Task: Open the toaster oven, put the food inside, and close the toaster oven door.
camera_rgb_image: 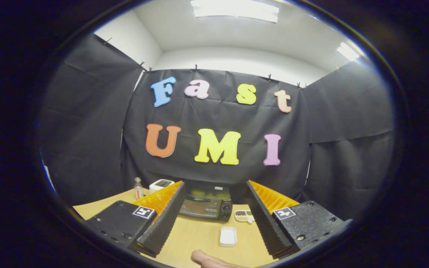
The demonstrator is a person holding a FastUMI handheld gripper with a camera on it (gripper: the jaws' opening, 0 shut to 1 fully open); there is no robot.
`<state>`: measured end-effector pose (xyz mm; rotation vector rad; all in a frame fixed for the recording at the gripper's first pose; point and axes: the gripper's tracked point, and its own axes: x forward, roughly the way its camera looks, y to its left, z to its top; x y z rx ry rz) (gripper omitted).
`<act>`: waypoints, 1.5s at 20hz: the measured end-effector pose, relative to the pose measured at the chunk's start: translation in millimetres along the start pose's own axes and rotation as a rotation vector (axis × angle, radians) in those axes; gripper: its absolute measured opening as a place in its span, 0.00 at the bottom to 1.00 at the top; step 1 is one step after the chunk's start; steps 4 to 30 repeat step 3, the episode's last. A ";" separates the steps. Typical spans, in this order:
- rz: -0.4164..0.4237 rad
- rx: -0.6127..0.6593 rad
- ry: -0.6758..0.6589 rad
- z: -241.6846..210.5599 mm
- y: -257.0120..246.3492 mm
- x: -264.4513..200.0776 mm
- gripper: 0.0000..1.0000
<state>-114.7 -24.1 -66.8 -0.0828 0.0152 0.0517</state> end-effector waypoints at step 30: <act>0.035 0.018 0.023 -2.0 13.0 -4.8 1.00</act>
